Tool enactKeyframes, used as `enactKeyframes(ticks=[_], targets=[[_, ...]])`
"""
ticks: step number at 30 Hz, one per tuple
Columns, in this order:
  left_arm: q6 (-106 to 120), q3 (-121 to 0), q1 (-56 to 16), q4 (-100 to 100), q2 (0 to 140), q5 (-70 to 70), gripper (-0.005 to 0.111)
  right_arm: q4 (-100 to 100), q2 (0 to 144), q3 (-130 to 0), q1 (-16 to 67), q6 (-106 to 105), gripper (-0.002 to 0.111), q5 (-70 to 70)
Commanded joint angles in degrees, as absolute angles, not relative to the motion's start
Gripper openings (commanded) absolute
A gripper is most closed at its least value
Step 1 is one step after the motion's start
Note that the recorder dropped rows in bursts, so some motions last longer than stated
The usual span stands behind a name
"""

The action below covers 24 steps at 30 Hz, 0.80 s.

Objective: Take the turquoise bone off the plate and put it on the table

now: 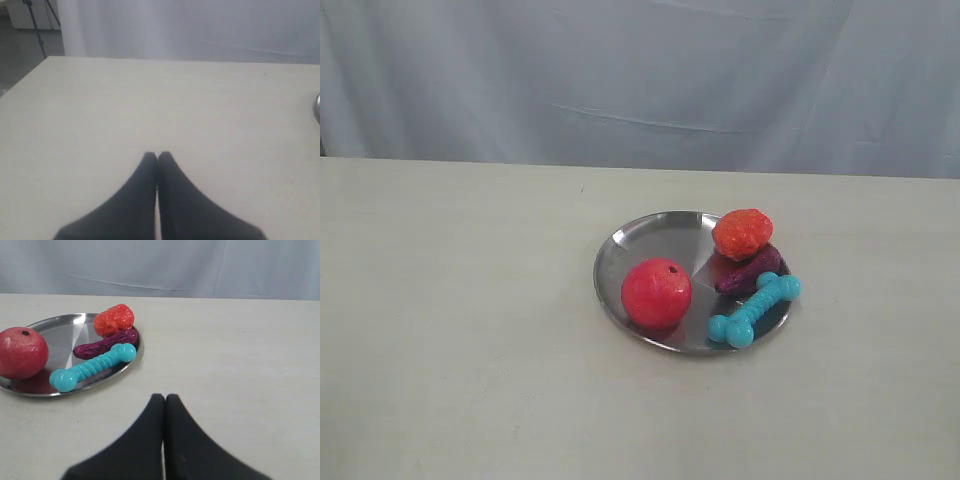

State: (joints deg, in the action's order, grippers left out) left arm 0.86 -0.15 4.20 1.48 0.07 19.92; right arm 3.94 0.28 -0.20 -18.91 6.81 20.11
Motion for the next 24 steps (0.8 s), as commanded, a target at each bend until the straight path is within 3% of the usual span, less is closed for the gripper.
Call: enactKeyframes(ticks=[1, 17, 24], targets=[[0.6, 0.0, 4.5, 1.5, 0.0, 19.6, 0.000, 4.6, 0.0, 0.0, -19.3, 6.8, 0.000, 19.9], [0.6, 0.0, 4.5, 1.5, 0.0, 19.6, 0.000, 4.6, 0.0, 0.0, -19.3, 6.1, 0.000, 13.9], [0.6, 0.0, 4.5, 1.5, 0.0, 19.6, 0.000, 4.6, 0.0, 0.0, -19.3, 6.3, 0.000, -12.6]])
